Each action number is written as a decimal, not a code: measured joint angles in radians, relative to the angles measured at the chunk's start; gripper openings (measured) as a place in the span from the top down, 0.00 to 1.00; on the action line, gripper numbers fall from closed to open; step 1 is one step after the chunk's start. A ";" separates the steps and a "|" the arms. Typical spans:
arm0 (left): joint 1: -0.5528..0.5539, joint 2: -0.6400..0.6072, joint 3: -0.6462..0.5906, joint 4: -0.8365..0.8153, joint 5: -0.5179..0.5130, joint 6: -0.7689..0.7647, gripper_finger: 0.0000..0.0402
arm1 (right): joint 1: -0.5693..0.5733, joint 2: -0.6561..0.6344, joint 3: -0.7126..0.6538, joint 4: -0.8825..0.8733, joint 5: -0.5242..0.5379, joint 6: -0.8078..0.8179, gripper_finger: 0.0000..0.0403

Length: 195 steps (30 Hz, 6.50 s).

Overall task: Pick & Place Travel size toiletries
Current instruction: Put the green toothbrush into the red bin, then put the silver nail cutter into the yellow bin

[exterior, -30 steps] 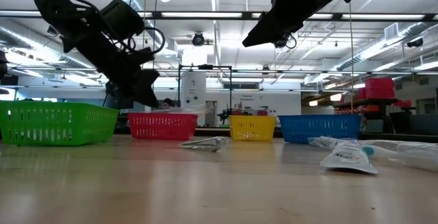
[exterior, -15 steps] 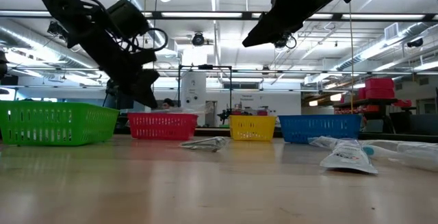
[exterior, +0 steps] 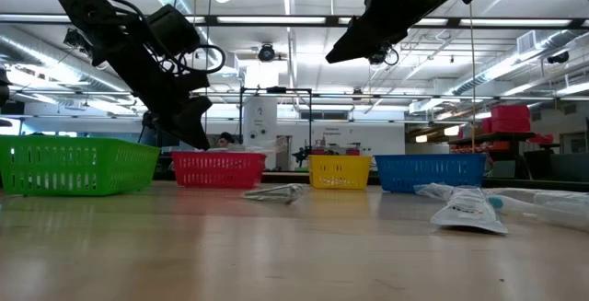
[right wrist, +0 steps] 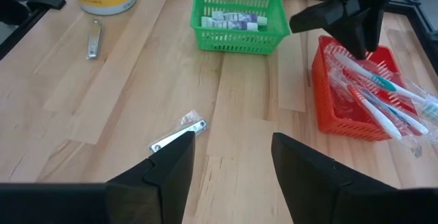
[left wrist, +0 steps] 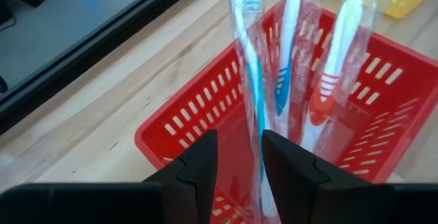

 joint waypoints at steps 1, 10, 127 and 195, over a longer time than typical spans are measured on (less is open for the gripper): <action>0.002 0.000 0.000 0.000 0.008 0.002 0.70 | 0.000 0.000 0.000 0.000 0.000 0.000 0.49; 0.003 0.104 0.020 -0.005 0.031 -0.020 0.70 | 0.000 0.000 0.000 0.000 0.000 0.000 0.49; -0.529 0.524 0.323 0.326 0.211 0.144 0.91 | 0.190 0.367 -0.345 0.803 0.246 0.210 0.46; -0.509 0.523 0.323 0.394 0.128 -0.048 0.61 | -0.232 0.043 -0.324 0.533 0.532 0.266 0.83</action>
